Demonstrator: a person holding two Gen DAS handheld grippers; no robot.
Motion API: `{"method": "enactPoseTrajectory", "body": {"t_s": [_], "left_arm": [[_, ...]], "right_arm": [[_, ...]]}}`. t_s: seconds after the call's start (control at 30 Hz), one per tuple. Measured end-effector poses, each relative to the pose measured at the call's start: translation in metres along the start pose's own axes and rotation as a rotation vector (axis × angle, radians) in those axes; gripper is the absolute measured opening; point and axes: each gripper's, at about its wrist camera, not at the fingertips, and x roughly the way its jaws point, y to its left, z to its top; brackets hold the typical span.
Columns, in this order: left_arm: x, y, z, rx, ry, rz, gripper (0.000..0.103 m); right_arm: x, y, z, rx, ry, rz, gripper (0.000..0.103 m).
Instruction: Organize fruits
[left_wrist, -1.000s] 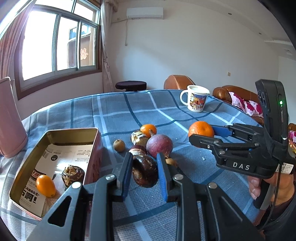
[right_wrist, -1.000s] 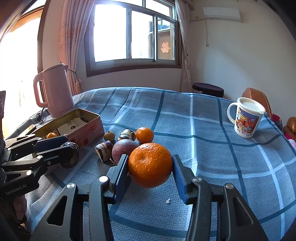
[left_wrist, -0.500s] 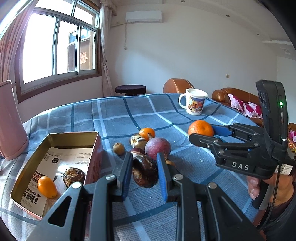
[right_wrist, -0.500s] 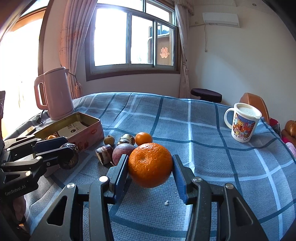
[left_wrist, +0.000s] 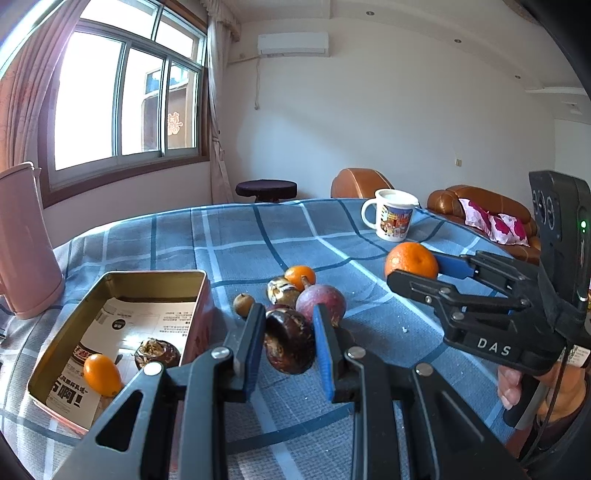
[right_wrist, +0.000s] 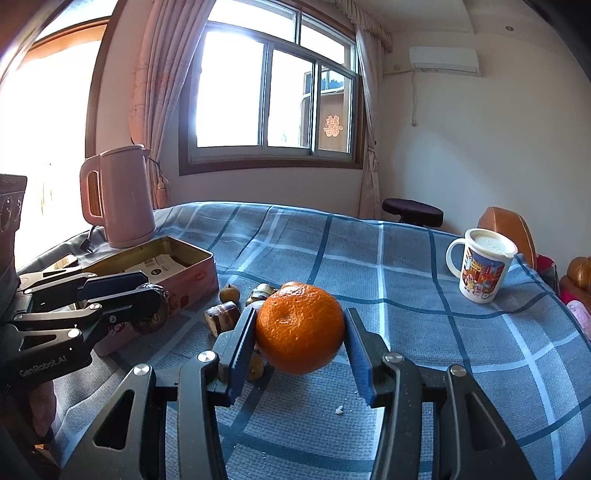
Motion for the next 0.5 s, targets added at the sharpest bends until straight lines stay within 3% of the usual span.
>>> {"method": "enactPoseTrajectory", "body": {"t_s": [0.5], "left_arm": [[-0.0042, 0.0016, 0.0021, -0.003, -0.044, 0.021, 0.028]], "right_arm": [[-0.0063, 0.0052, 0.0, -0.009, -0.033, -0.004, 0.049]]}}
